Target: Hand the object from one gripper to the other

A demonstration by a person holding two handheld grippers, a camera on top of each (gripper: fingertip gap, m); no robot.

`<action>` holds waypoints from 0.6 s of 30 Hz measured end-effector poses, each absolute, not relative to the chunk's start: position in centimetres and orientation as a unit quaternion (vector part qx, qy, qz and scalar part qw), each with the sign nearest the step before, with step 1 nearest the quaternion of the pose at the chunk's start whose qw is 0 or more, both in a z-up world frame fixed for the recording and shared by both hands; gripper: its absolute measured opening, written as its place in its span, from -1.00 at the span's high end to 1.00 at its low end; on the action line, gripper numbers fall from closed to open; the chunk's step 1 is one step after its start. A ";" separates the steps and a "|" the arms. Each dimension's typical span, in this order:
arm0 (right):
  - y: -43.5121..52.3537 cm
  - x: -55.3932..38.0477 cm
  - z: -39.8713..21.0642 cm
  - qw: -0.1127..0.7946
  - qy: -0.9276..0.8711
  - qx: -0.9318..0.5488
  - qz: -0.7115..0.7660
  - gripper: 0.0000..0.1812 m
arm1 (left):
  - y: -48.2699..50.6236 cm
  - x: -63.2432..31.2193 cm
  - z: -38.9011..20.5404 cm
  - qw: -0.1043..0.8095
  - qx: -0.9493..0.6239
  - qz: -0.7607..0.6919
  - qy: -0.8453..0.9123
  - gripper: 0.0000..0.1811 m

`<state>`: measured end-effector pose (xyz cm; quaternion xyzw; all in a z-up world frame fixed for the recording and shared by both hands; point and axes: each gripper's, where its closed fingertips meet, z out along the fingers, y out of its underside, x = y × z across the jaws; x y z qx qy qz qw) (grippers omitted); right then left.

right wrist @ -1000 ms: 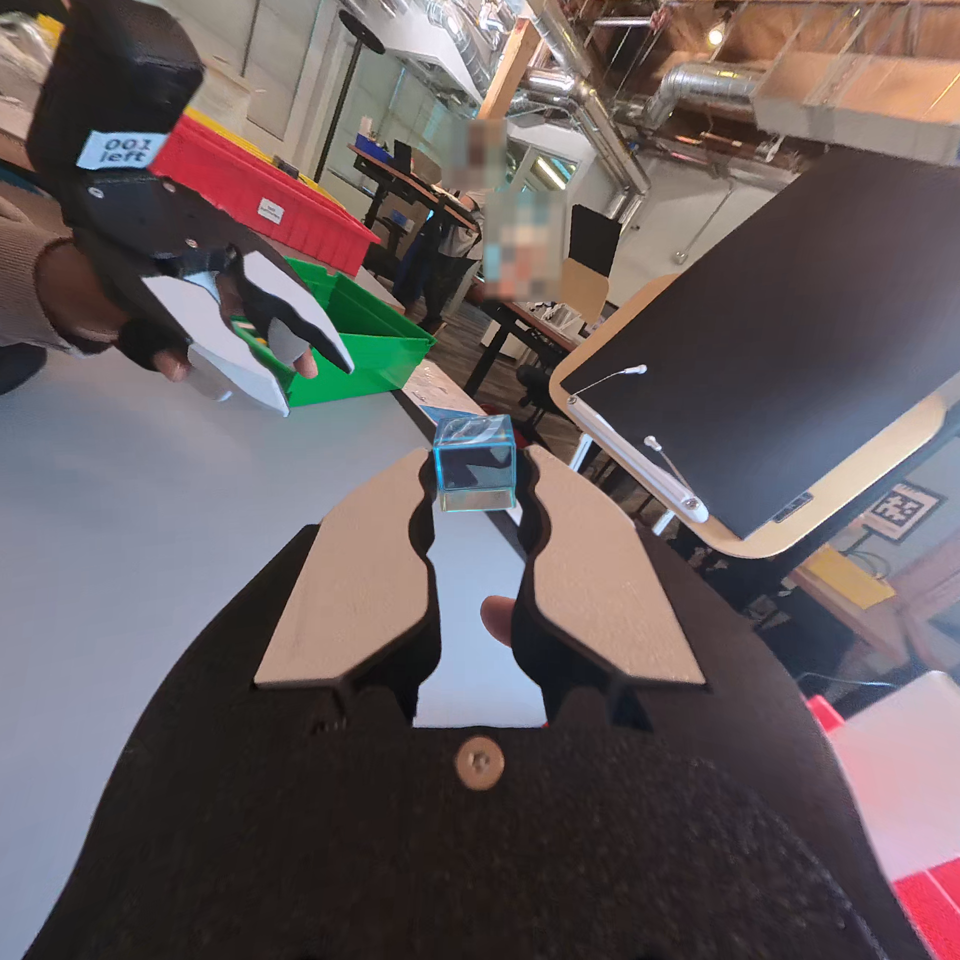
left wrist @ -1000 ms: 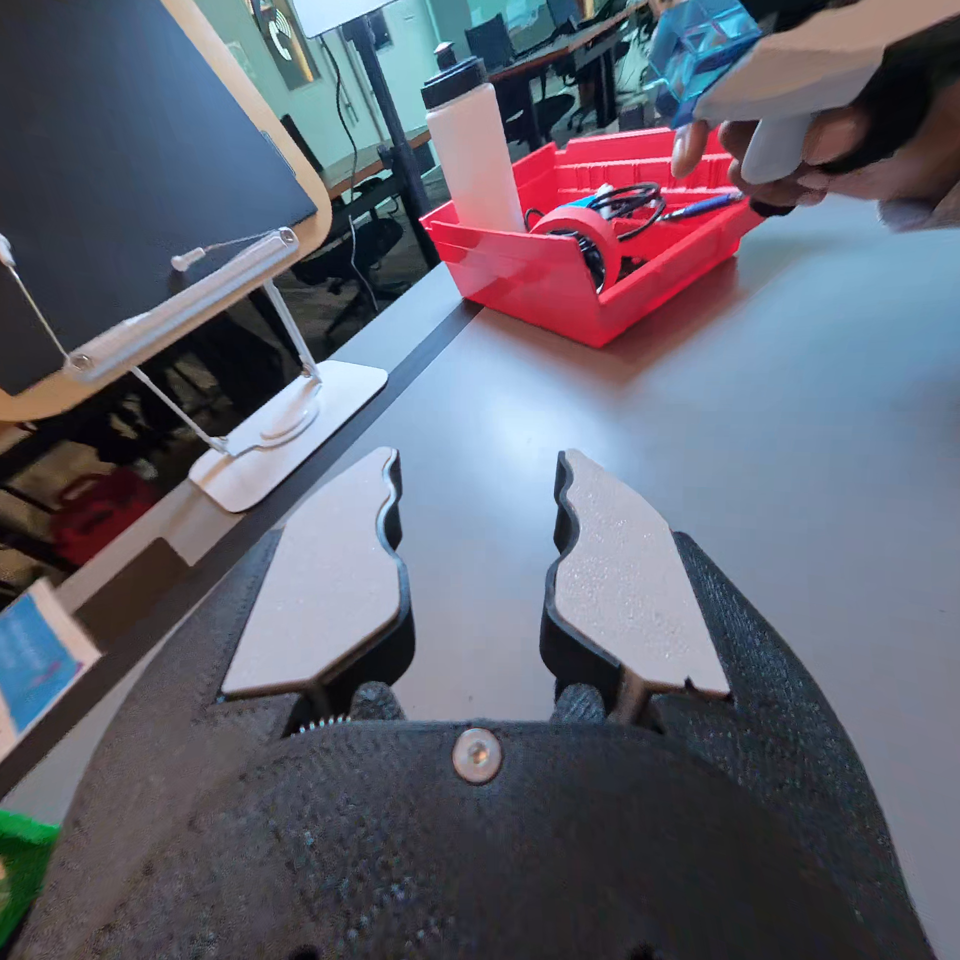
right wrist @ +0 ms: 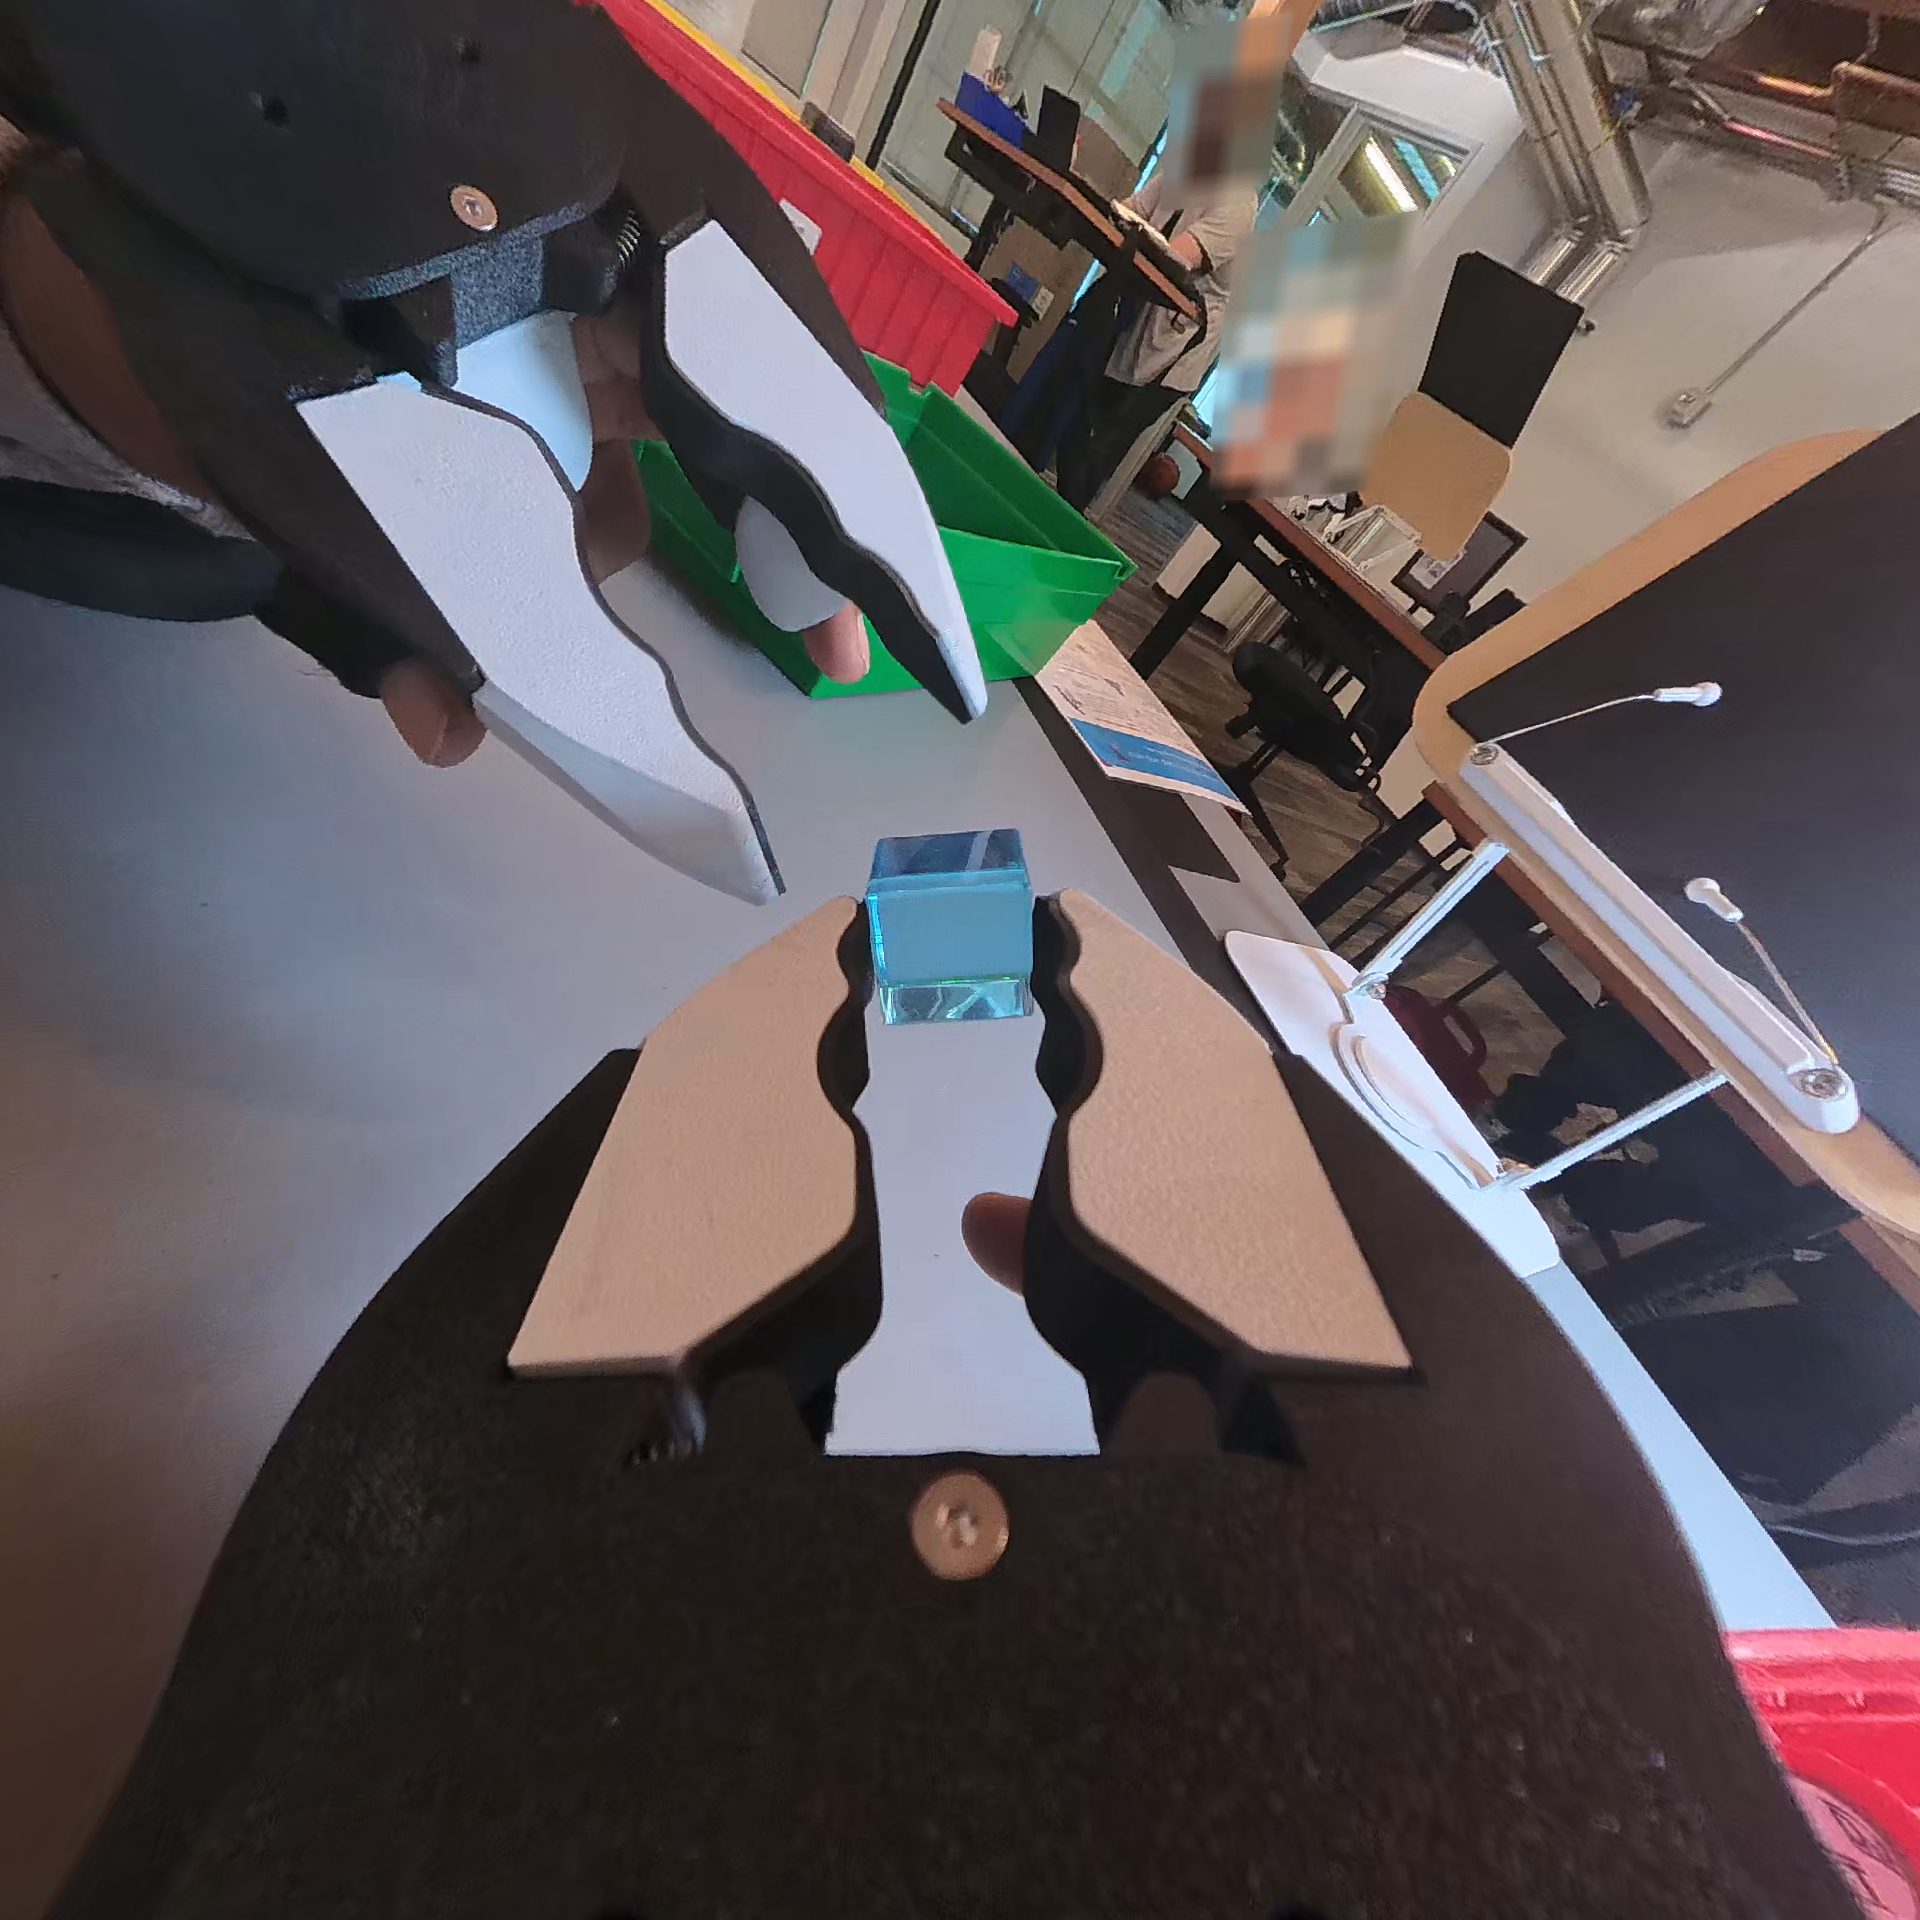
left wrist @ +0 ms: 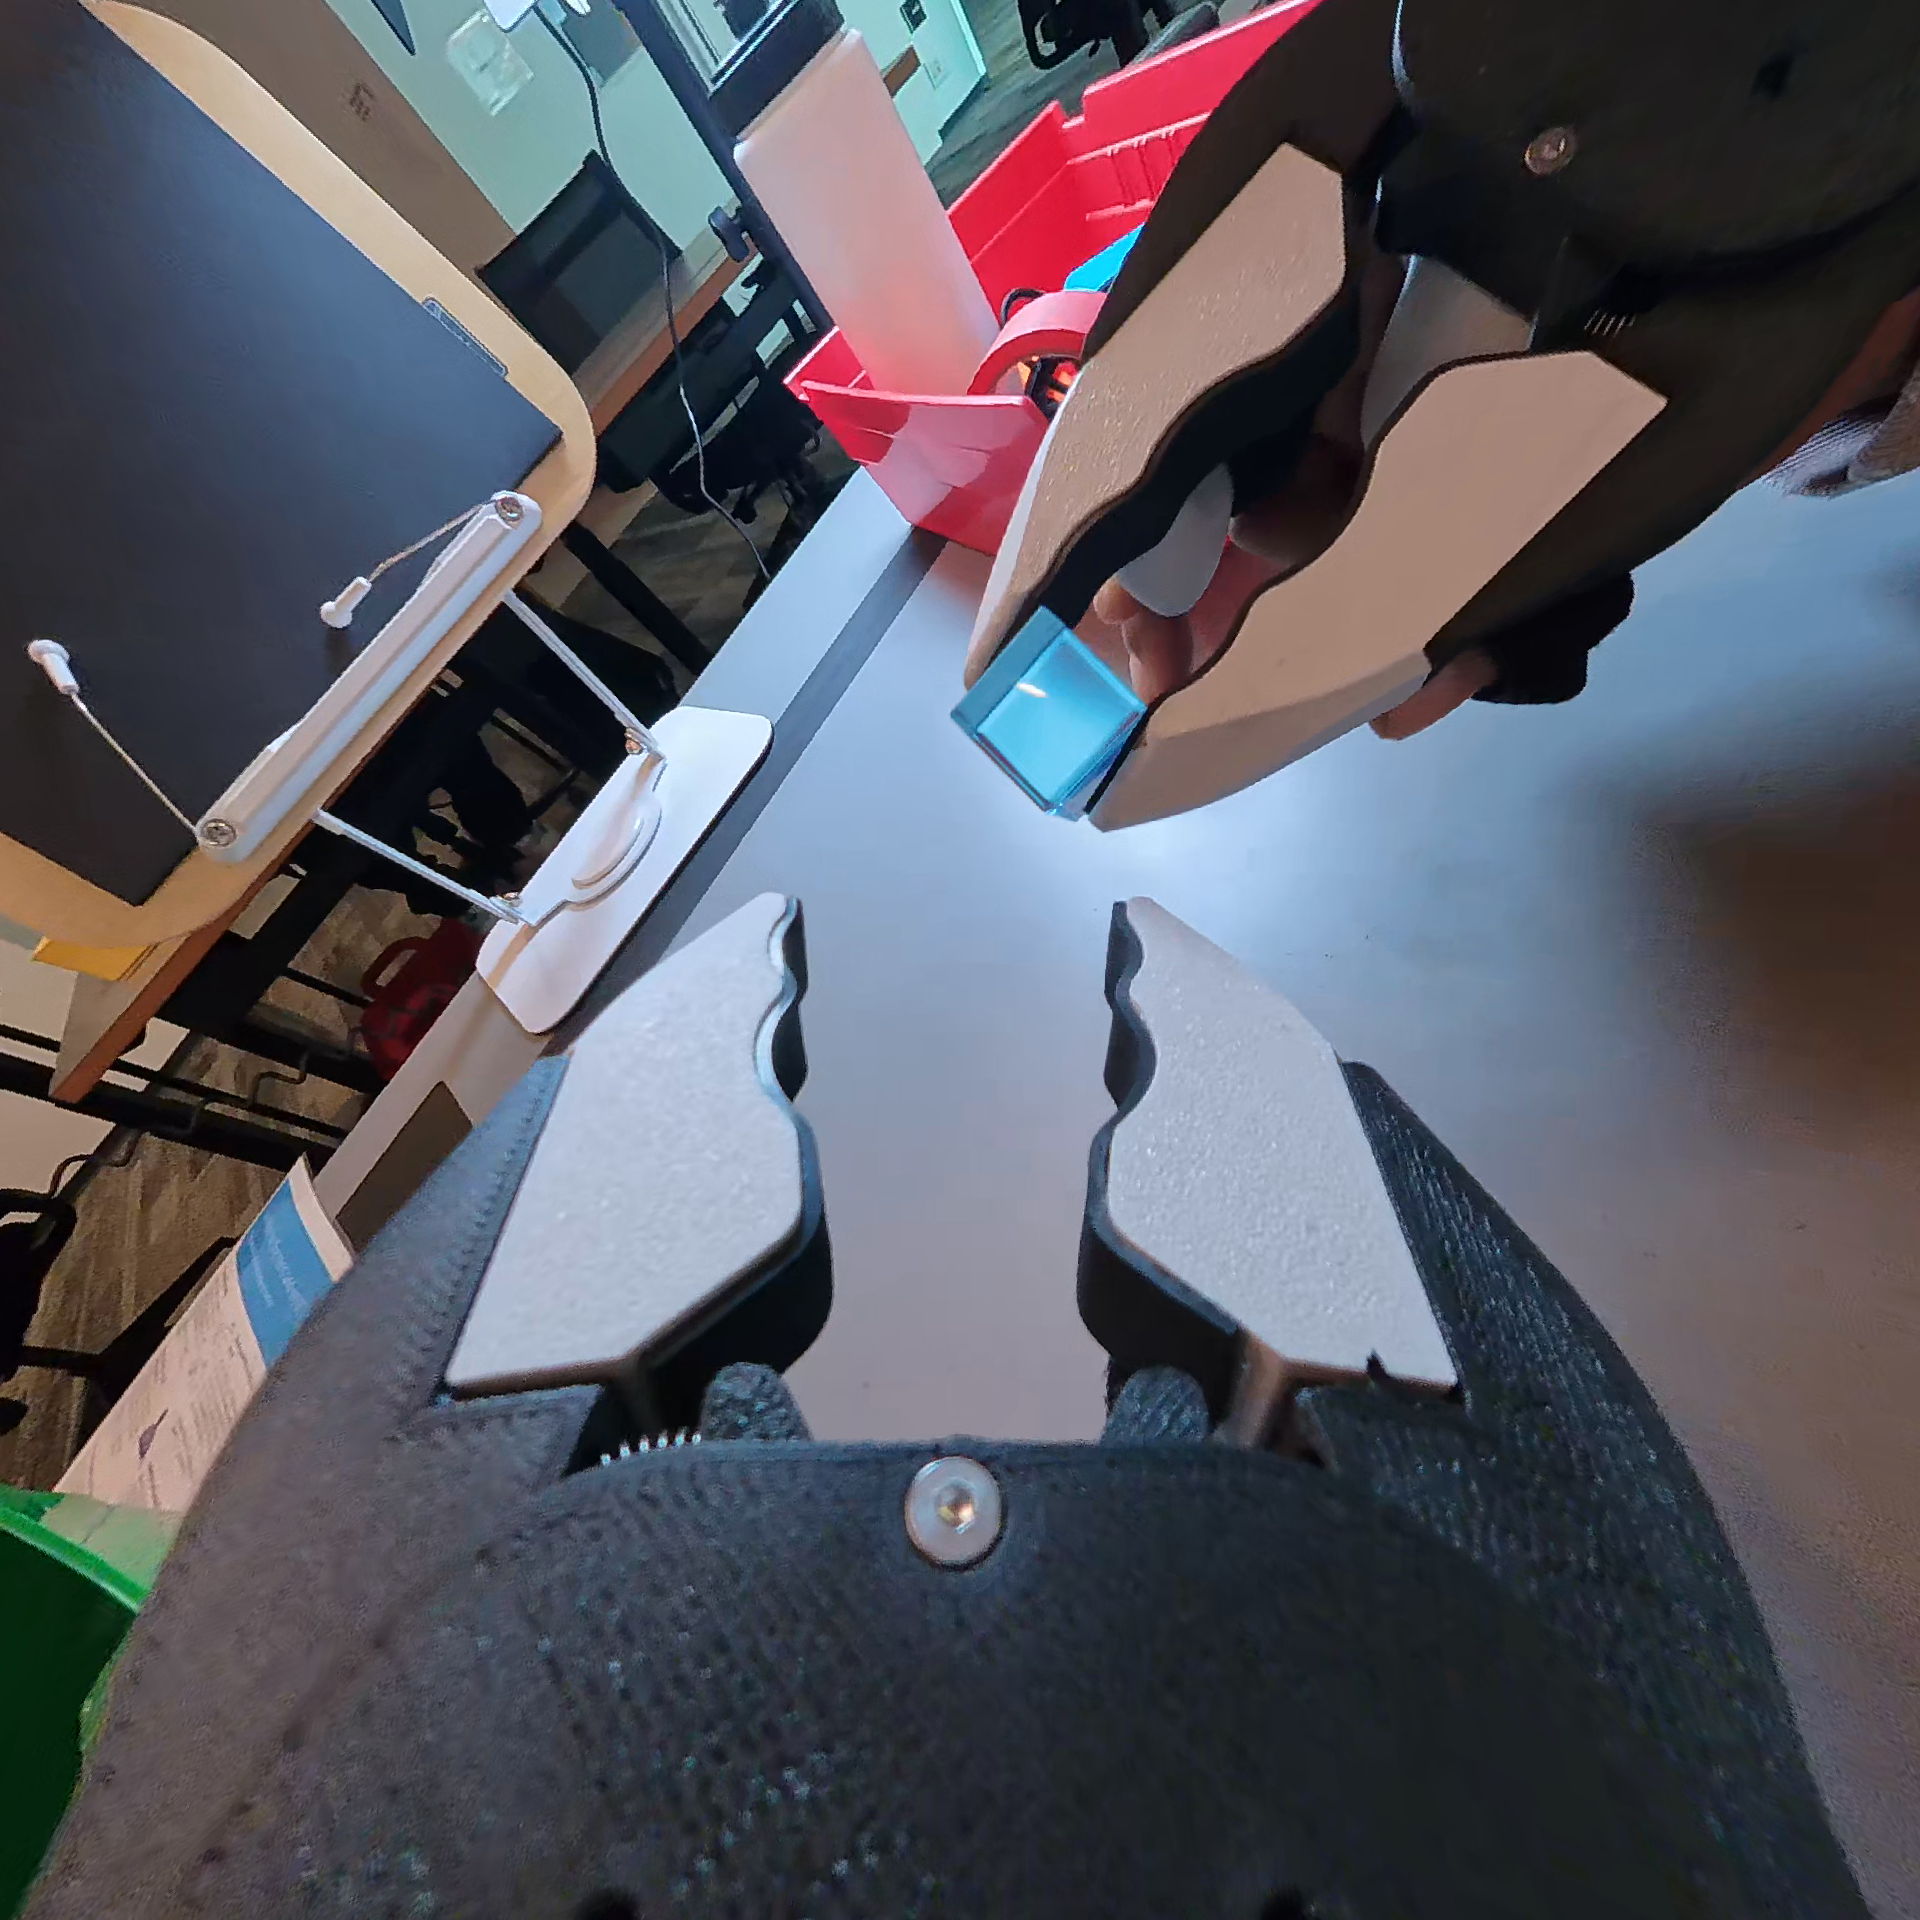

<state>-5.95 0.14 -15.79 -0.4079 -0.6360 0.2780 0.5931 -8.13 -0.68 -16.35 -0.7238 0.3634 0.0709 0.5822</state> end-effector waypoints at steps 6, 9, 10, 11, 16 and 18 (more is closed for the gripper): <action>0.0 -6.1 -15.9 0.593 -0.637 -0.406 0.278 0.68 | -1.0 -7.6 -16.7 0.571 -0.736 0.046 0.360 0.39; -0.2 -6.1 -15.9 0.591 -0.637 -0.406 0.282 0.68 | -1.0 -7.4 -16.9 0.568 -0.738 0.042 0.362 0.39; -0.2 -6.1 -15.9 0.591 -0.638 -0.405 0.282 0.68 | -1.1 -7.4 -17.0 0.566 -0.739 0.039 0.362 0.39; -0.3 -6.1 -15.9 0.591 -0.639 -0.404 0.282 0.68 | -1.1 -7.3 -17.1 0.565 -0.741 0.035 0.362 0.39; -0.6 -6.1 -15.8 0.595 -0.641 -0.396 0.279 0.68 | -1.5 -6.6 -17.4 0.553 -0.757 -0.035 0.346 0.39; -0.7 -6.1 -15.8 0.599 -0.644 -0.390 0.274 0.68 | -1.8 -6.1 -17.4 0.546 -0.763 -0.092 0.335 0.39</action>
